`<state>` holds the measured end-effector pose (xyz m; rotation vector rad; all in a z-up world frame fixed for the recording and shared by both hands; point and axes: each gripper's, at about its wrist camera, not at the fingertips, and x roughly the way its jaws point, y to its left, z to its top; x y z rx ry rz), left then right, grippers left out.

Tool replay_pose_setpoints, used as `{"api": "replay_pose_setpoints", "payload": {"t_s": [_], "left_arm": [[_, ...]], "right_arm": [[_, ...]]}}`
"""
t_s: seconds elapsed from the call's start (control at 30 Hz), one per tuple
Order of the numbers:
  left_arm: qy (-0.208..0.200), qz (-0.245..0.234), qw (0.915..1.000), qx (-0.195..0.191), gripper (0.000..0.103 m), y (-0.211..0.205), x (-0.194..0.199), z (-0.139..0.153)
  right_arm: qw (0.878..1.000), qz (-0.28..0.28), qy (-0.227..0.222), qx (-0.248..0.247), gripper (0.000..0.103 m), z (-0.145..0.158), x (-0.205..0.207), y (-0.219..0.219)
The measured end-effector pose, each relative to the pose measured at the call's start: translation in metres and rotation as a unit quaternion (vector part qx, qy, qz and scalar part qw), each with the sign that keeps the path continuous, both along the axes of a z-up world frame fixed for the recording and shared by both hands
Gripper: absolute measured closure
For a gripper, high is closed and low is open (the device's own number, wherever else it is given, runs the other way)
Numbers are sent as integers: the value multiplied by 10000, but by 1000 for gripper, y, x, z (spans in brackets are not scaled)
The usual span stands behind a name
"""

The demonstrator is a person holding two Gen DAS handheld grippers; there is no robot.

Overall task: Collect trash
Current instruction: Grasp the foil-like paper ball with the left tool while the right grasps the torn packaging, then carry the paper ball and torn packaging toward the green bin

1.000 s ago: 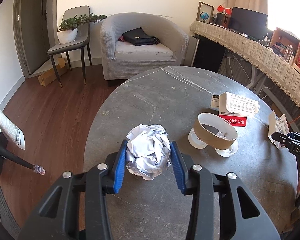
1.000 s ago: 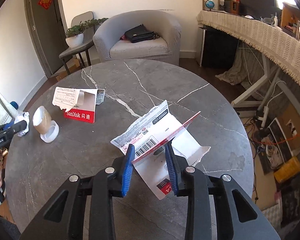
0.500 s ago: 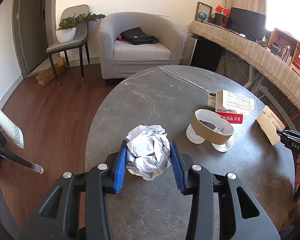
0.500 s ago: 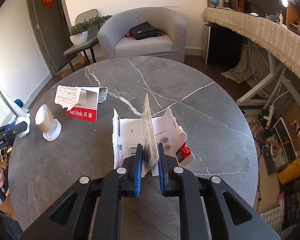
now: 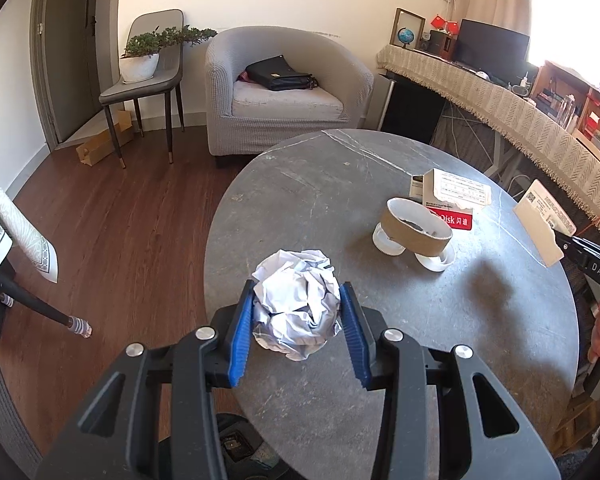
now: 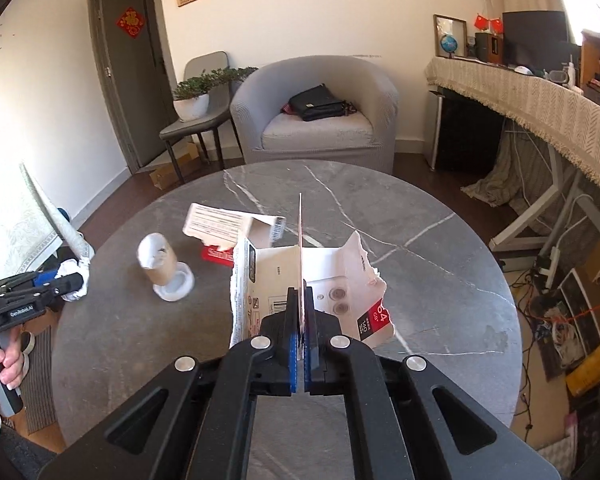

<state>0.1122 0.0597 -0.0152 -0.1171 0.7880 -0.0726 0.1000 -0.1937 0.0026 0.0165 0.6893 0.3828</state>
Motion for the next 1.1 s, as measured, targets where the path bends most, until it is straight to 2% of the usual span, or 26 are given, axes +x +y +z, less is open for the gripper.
{"api": "replay_pose_setpoints", "payload": {"t_s": [0.23, 0.33, 0.57, 0.8, 1.1], "left_arm": [[10, 145, 9999, 39, 59, 28, -37, 2], [44, 285, 9995, -82, 59, 46, -52, 0], [289, 516, 9981, -179, 58, 76, -81, -15], [663, 592, 9957, -246, 58, 95, -103, -43], [1271, 389, 9905, -364, 58, 94, -121, -91]], "right_arm": [[9966, 815, -38, 140, 101, 8, -28, 55], [9940, 1078, -55, 158, 101, 12, -36, 77], [9864, 1645, -16, 74, 101, 13, -58, 125], [9764, 2157, -58, 56, 101, 18, -77, 166], [9643, 2648, 61, 45, 101, 18, -92, 206]]}}
